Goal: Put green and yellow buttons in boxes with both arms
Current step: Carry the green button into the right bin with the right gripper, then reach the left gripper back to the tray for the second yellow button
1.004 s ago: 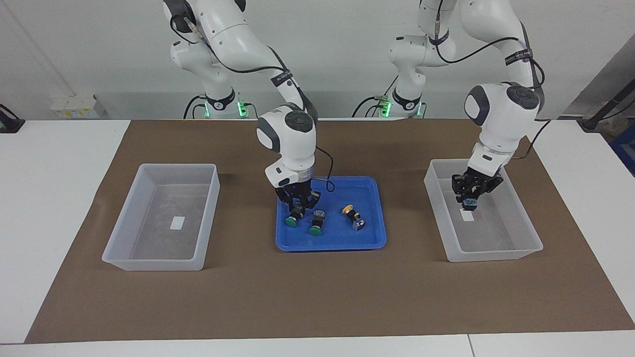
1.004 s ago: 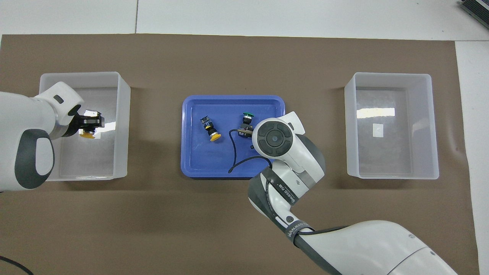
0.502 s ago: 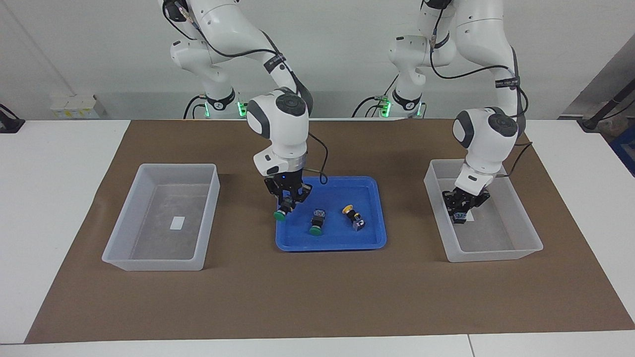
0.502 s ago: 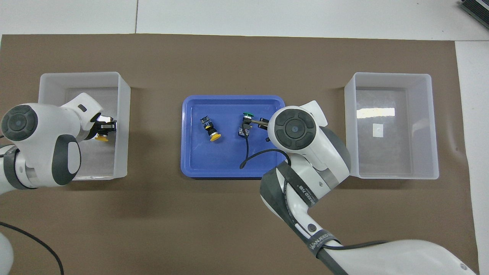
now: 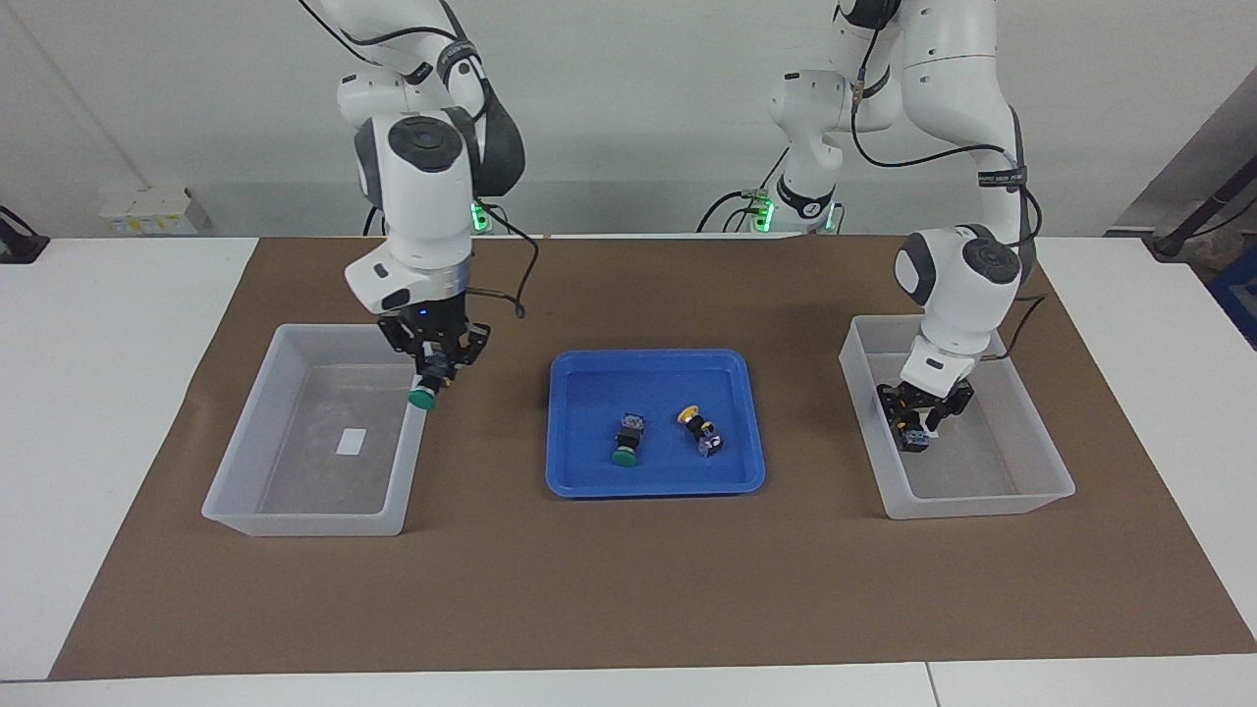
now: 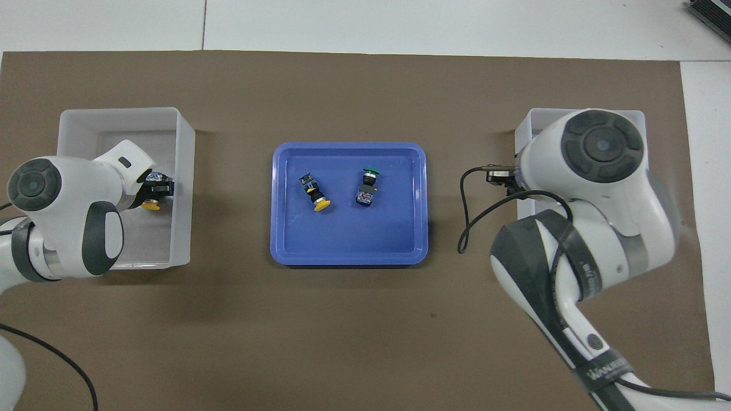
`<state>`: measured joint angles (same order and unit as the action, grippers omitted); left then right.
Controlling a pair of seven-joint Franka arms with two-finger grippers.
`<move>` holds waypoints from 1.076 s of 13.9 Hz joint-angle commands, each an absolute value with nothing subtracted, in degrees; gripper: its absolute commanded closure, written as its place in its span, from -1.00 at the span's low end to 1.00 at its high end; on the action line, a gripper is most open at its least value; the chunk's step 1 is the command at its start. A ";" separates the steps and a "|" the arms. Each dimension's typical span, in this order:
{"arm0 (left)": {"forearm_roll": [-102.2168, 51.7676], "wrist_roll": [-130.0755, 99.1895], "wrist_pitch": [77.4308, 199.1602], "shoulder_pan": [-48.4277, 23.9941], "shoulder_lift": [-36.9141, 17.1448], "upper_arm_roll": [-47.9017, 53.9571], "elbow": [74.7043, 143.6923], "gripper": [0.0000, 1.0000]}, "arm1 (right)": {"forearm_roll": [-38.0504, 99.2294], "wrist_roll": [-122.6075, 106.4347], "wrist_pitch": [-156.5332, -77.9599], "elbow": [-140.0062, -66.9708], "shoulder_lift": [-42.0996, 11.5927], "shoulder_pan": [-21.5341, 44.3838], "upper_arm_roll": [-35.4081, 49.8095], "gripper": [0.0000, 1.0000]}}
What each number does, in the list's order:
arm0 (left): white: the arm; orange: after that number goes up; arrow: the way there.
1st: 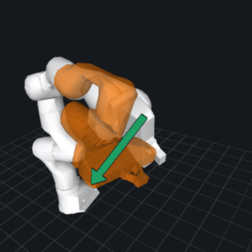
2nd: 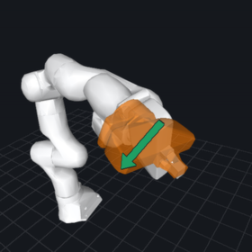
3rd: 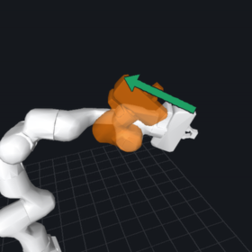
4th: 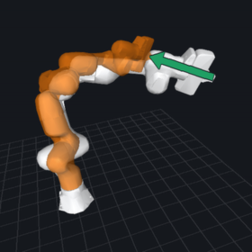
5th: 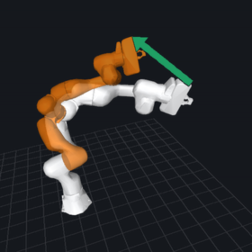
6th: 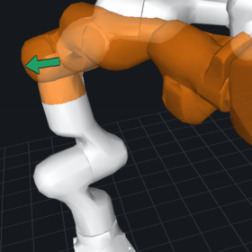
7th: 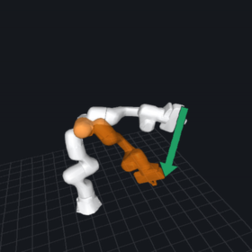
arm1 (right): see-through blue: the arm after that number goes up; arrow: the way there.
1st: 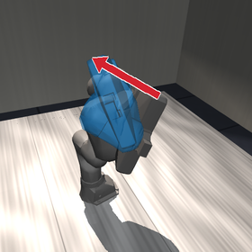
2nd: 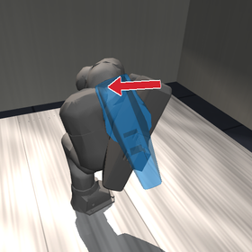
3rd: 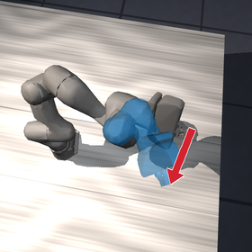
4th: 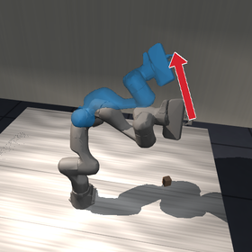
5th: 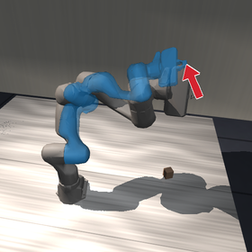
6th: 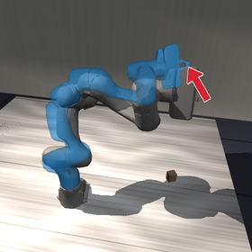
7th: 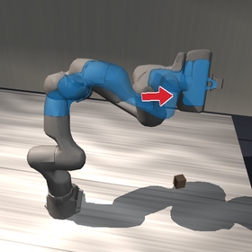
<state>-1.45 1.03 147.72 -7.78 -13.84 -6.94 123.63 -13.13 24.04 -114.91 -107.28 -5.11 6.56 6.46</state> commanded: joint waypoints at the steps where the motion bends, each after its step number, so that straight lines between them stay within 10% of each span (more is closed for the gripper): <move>1: -1.93 0.88 140.66 -7.74 -13.10 -6.24 119.55 -0.93 | -9.15 13.05 -116.80 -110.39 -3.69 -0.32 7.21 1.00; 8: -1.93 -5.69 116.73 -8.08 -10.20 -4.93 103.81 -0.87 | -5.71 1.58 -134.81 -113.47 -12.38 -7.37 7.12 1.00; 15: -2.89 -30.64 123.55 -19.41 -10.11 -2.99 105.46 -0.73 | -5.98 -2.81 -142.21 -112.50 -18.80 -11.33 7.03 1.00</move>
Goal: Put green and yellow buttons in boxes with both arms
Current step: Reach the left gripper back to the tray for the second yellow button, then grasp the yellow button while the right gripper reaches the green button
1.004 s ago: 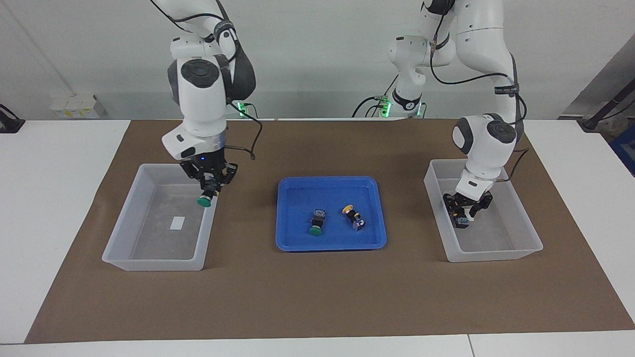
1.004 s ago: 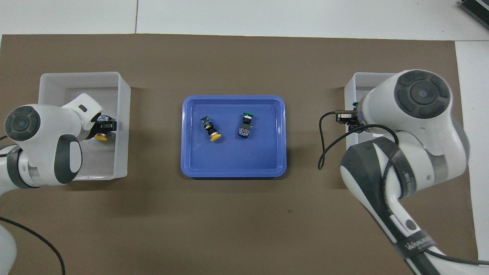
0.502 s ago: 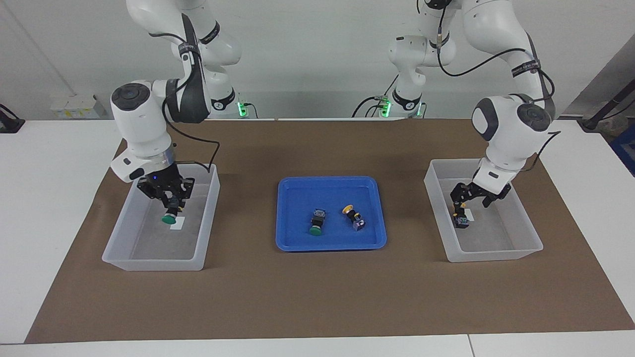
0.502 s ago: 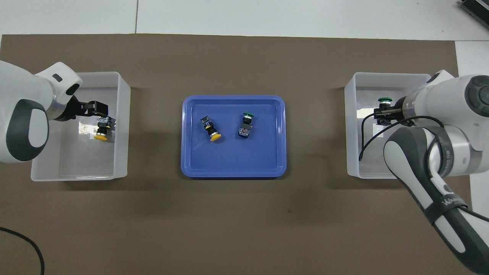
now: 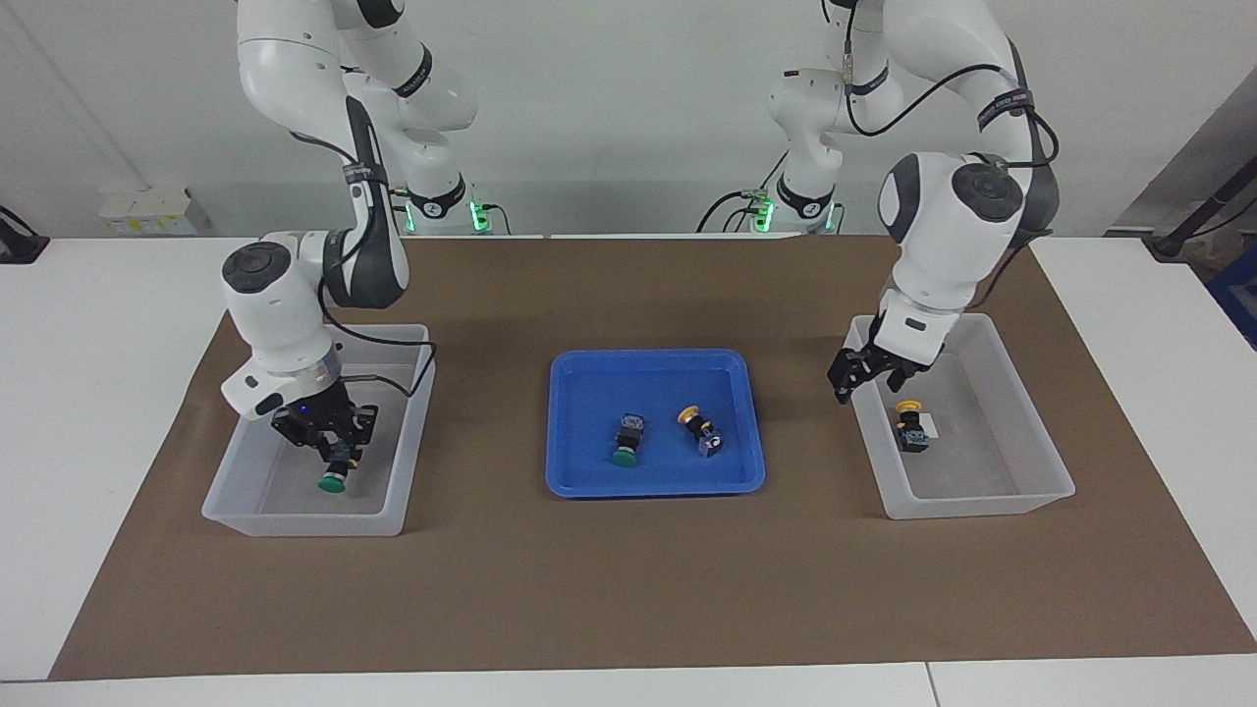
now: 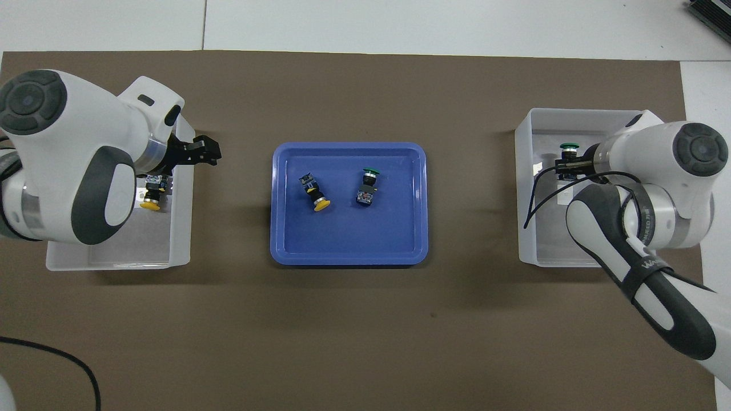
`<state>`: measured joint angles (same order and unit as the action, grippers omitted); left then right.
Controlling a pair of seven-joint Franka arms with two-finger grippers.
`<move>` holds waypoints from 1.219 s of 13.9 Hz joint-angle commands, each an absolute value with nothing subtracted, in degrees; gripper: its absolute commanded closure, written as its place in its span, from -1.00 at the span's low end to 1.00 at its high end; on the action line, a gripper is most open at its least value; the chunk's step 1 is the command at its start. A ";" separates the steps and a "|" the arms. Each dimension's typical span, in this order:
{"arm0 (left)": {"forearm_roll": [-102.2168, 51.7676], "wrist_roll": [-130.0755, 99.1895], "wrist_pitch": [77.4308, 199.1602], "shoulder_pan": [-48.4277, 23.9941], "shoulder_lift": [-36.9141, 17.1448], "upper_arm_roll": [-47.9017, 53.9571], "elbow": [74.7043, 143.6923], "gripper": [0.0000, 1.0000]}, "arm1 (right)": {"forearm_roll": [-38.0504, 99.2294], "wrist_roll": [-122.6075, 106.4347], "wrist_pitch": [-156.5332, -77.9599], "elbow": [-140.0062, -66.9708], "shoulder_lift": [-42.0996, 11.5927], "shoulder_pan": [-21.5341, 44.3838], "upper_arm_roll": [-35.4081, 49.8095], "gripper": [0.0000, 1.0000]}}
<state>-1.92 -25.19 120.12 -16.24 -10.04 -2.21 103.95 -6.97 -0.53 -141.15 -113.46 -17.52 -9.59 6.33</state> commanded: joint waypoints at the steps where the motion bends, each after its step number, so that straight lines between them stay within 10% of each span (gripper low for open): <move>1: -3.77 -34.94 127.92 -21.34 -9.67 -2.99 107.47 -0.72 | -5.98 -3.25 -142.29 -112.50 -19.24 -11.51 7.03 1.00; 9: -4.22 -50.36 149.50 -31.19 -13.70 -2.99 115.93 -0.57 | -6.68 -7.37 -146.23 -110.65 -22.41 -12.92 6.94 1.00; 12: -4.22 -51.15 156.41 -32.52 -18.62 -3.08 115.84 -0.52 | -6.59 -9.84 -147.30 -110.74 -22.76 -13.36 7.03 -0.99; 17: -4.22 -51.15 158.73 -32.61 -20.82 -3.08 115.84 -0.48 | -5.72 -9.06 -141.71 -110.74 -16.37 -12.22 7.12 -1.00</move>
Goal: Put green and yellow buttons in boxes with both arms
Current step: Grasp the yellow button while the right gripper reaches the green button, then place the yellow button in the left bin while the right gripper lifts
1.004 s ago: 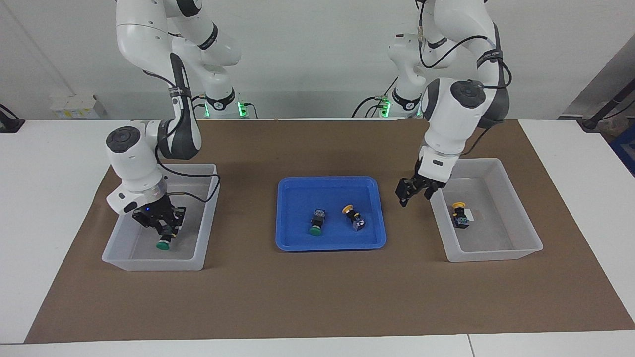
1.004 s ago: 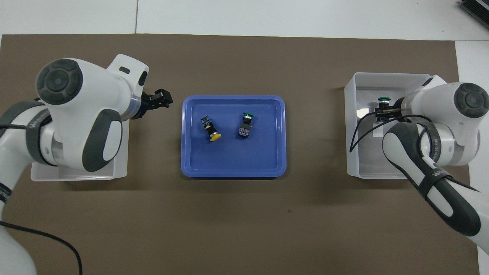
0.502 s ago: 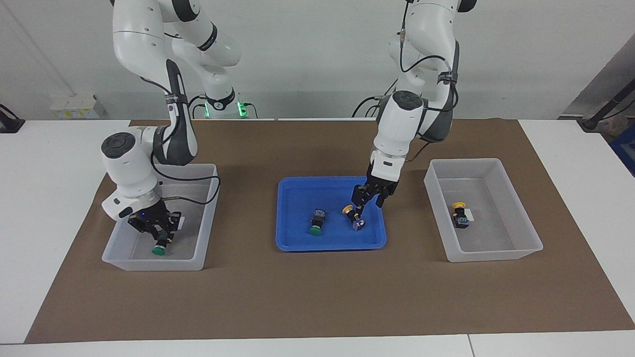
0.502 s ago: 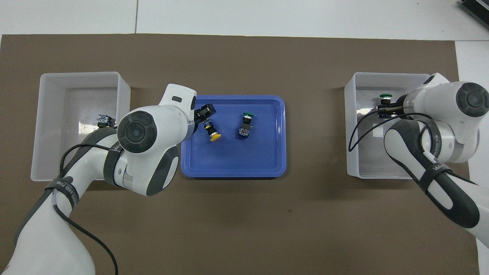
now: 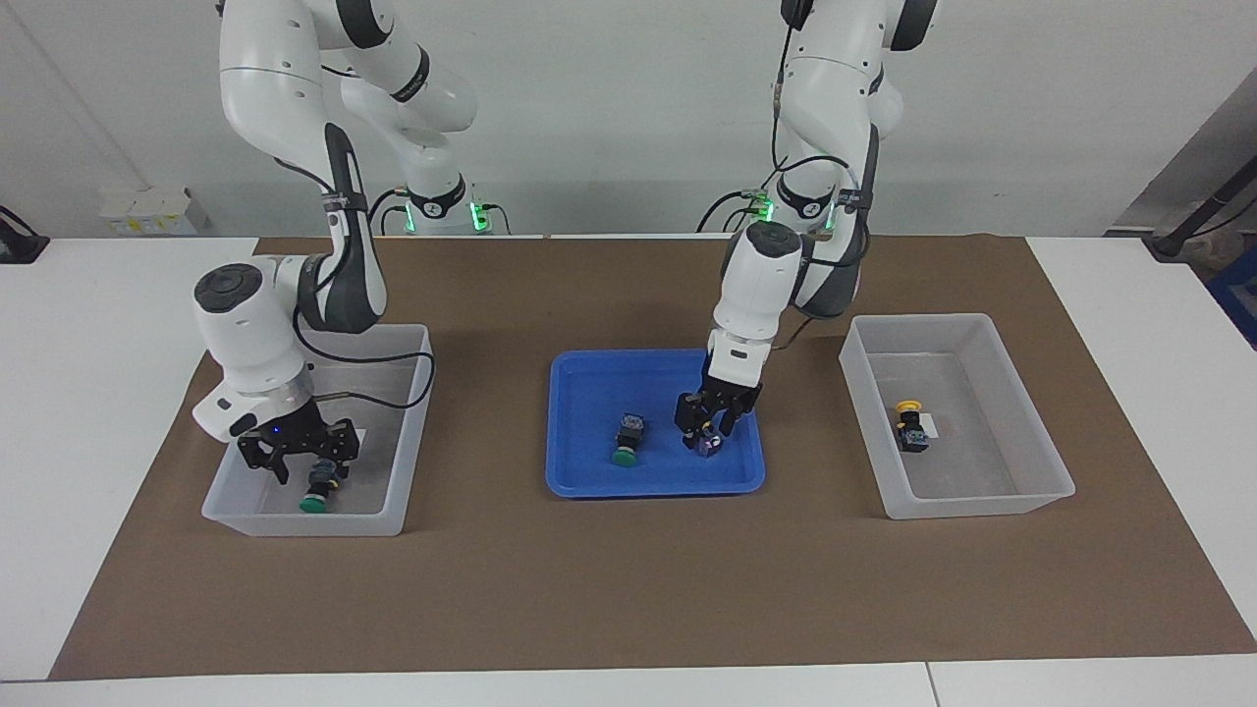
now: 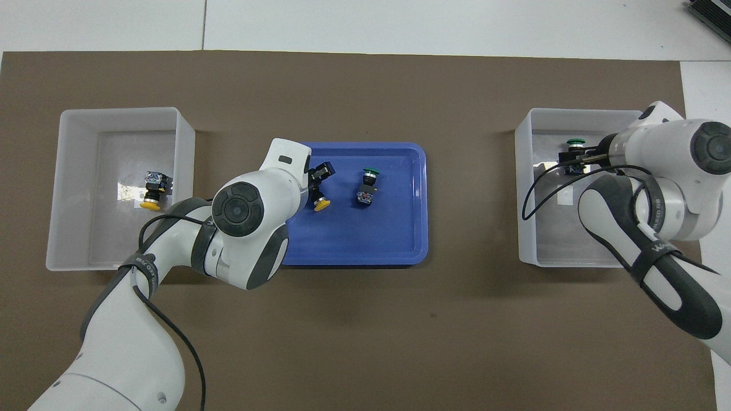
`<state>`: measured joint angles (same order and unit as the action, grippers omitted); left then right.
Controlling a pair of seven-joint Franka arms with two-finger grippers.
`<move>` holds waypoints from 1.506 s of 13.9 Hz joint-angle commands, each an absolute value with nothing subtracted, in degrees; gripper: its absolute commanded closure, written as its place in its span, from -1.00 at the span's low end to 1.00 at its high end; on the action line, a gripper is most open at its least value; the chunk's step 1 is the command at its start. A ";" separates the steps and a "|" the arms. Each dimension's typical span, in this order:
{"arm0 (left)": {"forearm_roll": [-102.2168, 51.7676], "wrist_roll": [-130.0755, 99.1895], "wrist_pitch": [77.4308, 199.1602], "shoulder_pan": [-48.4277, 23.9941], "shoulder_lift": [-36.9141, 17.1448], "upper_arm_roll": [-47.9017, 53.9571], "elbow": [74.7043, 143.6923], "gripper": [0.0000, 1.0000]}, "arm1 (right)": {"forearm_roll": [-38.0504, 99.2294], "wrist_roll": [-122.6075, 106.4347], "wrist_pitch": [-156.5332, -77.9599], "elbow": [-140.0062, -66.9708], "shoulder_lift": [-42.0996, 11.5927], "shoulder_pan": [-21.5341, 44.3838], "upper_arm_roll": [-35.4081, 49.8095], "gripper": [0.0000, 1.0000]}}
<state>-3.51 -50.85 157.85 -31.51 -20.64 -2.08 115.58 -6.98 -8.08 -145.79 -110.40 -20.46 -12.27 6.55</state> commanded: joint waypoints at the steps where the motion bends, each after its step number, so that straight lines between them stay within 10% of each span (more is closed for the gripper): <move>1: -4.22 -51.15 158.82 -32.61 -21.18 -3.08 115.84 -0.47 | -5.71 -7.75 -139.33 -110.74 -14.26 -11.87 7.29 -1.00; 5: -4.22 -51.15 158.82 -33.48 -21.18 -3.08 116.97 -0.33 | -5.63 2.69 -131.06 -110.74 -7.83 -7.14 7.38 -1.00; 11: -4.22 -51.15 158.21 -33.84 -21.09 -3.08 117.16 1.00 | -3.08 24.14 -132.97 -108.99 -10.27 5.60 7.38 -1.00; 21: -3.43 -50.19 147.51 -32.88 -17.94 -3.87 114.09 1.00 | -3.25 39.89 -141.51 -103.11 -21.34 18.43 7.38 -1.00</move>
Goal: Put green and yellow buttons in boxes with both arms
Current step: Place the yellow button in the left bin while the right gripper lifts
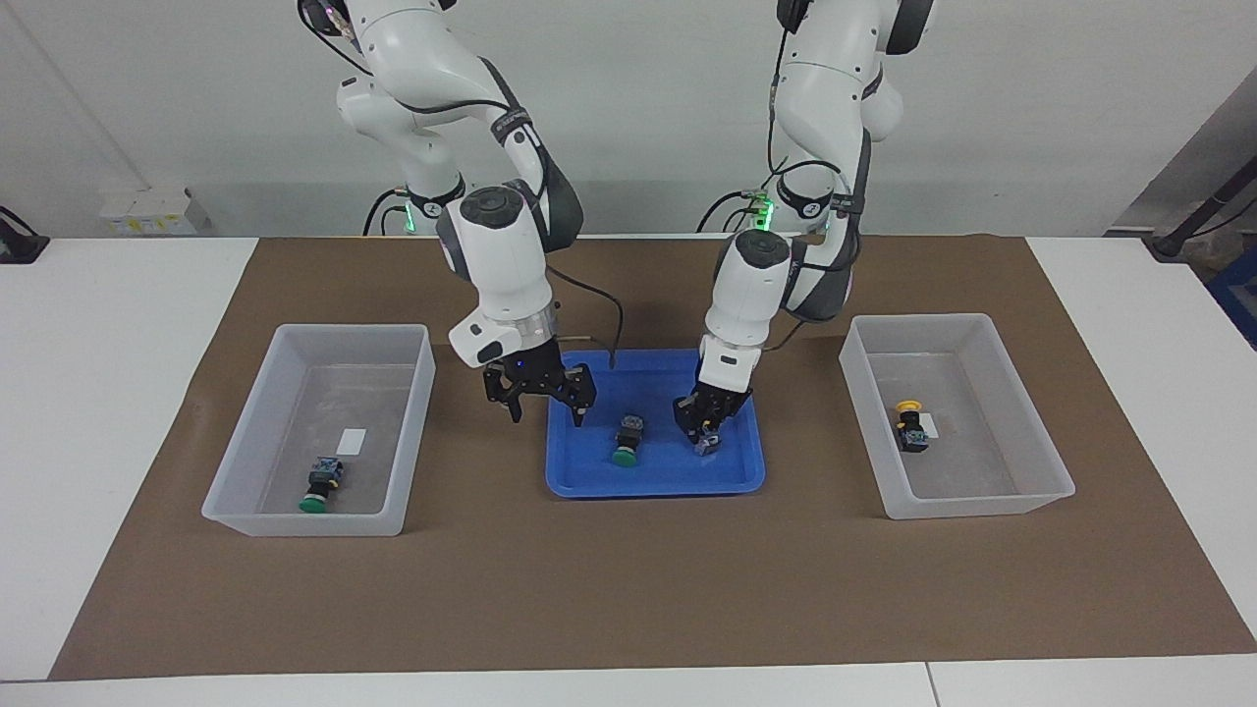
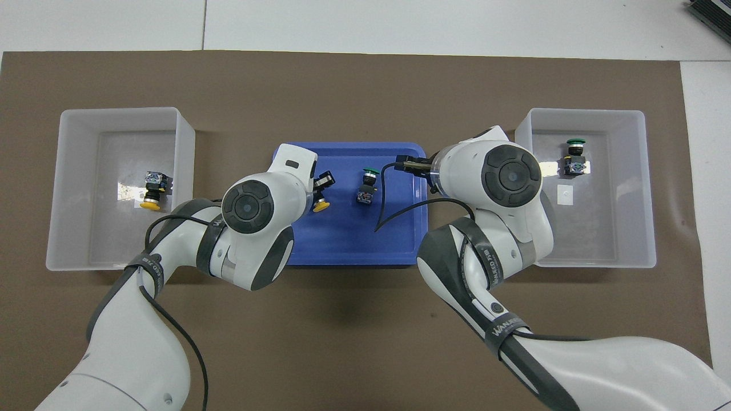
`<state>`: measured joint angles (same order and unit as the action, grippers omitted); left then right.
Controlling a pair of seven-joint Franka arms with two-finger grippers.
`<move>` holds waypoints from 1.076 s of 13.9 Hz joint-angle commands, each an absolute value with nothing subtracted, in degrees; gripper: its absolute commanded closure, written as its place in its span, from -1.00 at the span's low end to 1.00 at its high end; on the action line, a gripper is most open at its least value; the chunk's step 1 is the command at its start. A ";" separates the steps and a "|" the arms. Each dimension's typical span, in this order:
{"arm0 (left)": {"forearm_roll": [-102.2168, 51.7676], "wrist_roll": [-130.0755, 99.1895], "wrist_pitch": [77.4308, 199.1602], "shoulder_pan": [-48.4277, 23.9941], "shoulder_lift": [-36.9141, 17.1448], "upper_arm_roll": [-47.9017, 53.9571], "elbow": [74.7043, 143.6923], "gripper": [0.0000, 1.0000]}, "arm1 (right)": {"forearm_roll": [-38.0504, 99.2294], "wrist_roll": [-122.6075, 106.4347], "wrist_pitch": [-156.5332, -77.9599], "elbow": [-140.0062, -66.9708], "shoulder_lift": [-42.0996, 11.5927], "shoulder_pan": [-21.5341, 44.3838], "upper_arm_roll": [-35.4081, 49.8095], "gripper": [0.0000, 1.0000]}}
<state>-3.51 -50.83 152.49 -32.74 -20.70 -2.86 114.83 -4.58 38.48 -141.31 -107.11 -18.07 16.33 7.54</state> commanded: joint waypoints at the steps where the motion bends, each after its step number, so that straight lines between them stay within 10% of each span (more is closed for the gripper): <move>1: -3.25 -49.40 145.04 -32.09 -16.36 -3.87 113.73 1.00 | -4.04 42.69 -141.59 -102.31 -22.58 19.67 7.30 -1.00; 9: -3.25 -28.07 129.65 -19.97 -8.09 -3.78 112.76 1.00 | -13.00 54.05 -142.99 -98.17 -31.37 26.44 7.21 -0.90; 12: -3.34 -16.56 127.62 -13.47 -7.47 -3.78 112.76 1.00 | -13.36 54.84 -144.05 -98.26 -31.46 26.19 7.12 -0.18; 14: -3.69 -9.53 127.35 -9.25 -7.47 -3.61 112.50 1.00 | -13.45 55.02 -143.53 -98.26 -31.38 26.19 7.12 0.99; 15: -3.78 -6.45 127.70 -7.58 -7.47 -3.60 112.59 1.00 | -13.45 55.11 -143.18 -98.26 -31.29 26.37 7.03 1.00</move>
